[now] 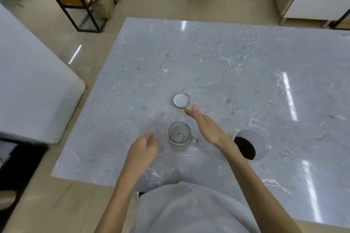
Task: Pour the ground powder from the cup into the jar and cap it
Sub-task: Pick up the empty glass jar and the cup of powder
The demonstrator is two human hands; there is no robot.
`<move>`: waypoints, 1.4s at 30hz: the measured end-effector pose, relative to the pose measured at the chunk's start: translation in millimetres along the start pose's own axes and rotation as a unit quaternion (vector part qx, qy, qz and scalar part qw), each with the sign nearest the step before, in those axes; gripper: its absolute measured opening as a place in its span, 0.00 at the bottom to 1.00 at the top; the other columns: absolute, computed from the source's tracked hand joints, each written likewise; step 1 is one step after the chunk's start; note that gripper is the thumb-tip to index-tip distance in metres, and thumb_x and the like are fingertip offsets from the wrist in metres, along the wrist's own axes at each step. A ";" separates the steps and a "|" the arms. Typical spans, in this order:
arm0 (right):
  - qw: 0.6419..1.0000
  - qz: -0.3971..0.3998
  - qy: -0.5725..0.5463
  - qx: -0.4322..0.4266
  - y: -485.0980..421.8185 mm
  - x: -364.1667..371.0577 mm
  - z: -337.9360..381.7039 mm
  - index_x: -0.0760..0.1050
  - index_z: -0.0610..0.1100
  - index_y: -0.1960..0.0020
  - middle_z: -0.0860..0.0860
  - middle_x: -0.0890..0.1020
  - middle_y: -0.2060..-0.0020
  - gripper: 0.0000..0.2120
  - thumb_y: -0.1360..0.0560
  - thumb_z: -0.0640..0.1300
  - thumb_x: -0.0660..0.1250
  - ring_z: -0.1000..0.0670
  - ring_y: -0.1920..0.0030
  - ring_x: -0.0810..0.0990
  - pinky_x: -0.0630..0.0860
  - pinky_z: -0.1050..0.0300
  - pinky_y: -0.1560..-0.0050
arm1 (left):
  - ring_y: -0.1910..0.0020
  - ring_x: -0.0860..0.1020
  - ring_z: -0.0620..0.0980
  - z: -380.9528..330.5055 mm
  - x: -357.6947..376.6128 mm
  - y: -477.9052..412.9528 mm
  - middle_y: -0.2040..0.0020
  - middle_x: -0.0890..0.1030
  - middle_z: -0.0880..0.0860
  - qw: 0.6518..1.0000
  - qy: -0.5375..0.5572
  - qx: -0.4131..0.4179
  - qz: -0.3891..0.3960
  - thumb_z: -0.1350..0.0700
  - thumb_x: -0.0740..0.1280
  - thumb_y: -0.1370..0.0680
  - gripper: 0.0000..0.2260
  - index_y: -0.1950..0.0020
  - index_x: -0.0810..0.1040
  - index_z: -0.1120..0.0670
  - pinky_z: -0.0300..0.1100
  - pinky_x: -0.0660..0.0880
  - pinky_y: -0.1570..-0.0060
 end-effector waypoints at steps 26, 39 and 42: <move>0.975 -0.087 -0.193 0.061 8.1 39.1 -22.4 0.64 0.47 0.24 0.50 0.67 0.25 0.31 0.18 0.64 0.44 0.53 0.25 0.63 0.57 0.52 0.23 | 0.24 0.63 0.48 -12.9 77.4 -44.9 0.22 0.60 0.49 0.964 0.043 0.191 0.182 0.56 0.82 0.30 0.52 0.20 0.49 0.42 0.52 0.63 0.25; 0.988 -0.106 0.093 -0.060 68.5 -39.2 -23.2 0.51 0.58 0.21 0.66 0.55 0.25 0.42 0.29 0.76 0.56 0.72 0.28 0.50 0.52 0.65 0.28 | 0.35 0.73 0.38 -8.0 83.0 -68.5 0.35 0.74 0.38 0.947 -0.013 0.297 0.123 0.50 0.83 0.35 0.40 0.32 0.64 0.34 0.37 0.71 0.36; 0.930 -0.103 0.349 -0.050 91.6 -89.5 -45.4 0.36 0.52 0.20 0.59 0.41 0.22 0.57 0.36 0.80 0.58 0.57 0.22 0.35 0.41 0.53 0.22 | 0.33 0.73 0.46 -6.8 84.4 -73.8 0.33 0.74 0.49 0.943 -0.029 0.308 0.124 0.55 0.84 0.34 0.39 0.29 0.66 0.45 0.46 0.70 0.32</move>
Point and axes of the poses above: each hand's wrist, its own y-axis away from the middle knuckle, its own x-axis out of the palm, z = x × y, the point moved 4 cm from there along -y, towards the middle knuckle
